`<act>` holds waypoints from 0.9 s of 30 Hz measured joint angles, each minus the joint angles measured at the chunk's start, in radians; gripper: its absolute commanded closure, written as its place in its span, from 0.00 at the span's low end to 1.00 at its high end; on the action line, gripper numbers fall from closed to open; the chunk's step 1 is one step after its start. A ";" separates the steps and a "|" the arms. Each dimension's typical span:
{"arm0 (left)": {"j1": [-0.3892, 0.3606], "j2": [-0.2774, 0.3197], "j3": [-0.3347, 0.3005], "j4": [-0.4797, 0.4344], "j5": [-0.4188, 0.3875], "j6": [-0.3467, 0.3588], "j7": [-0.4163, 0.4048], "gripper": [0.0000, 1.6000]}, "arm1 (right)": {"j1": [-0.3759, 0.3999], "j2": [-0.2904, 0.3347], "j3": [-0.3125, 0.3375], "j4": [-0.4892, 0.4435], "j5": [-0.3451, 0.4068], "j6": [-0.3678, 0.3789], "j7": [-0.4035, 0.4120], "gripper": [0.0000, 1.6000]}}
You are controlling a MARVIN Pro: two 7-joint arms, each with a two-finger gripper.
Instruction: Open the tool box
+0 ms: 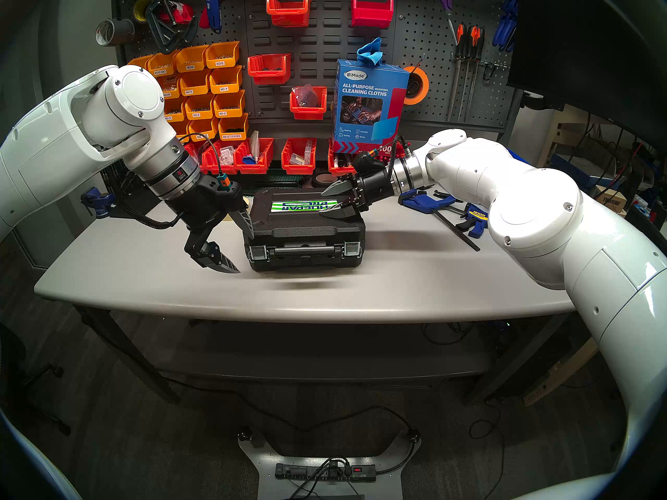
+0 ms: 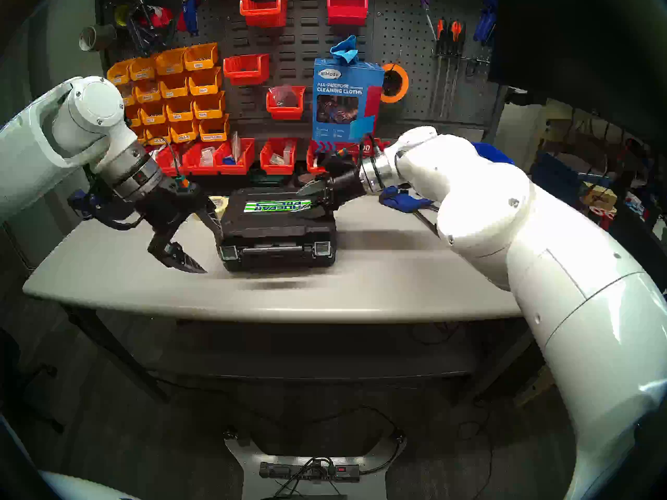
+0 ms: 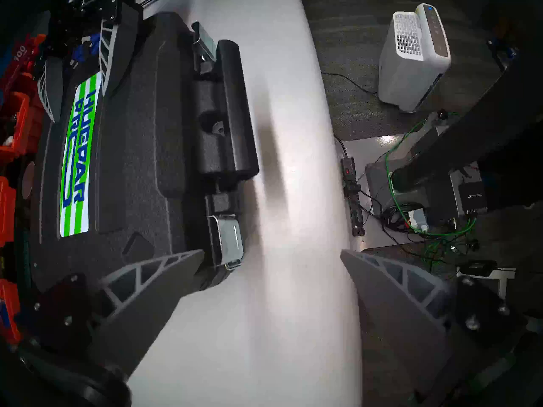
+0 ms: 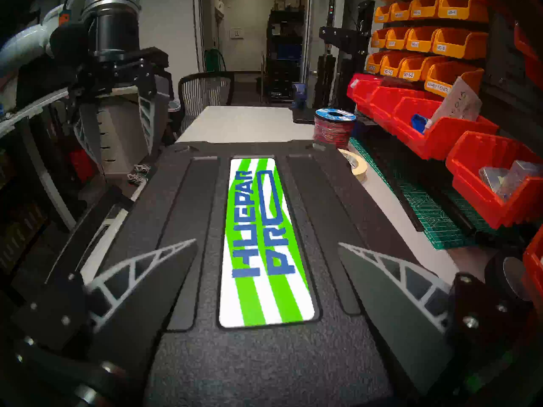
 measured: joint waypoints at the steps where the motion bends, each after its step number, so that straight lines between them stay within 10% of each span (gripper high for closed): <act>1: 0.000 -0.001 0.002 0.001 0.001 0.000 0.000 0.00 | 0.000 0.000 0.000 0.000 0.000 0.000 0.000 0.00; 27: 0.000 -0.059 0.040 0.040 -0.013 0.001 0.001 0.00 | 0.000 0.000 -0.009 0.001 0.009 0.000 -0.001 0.00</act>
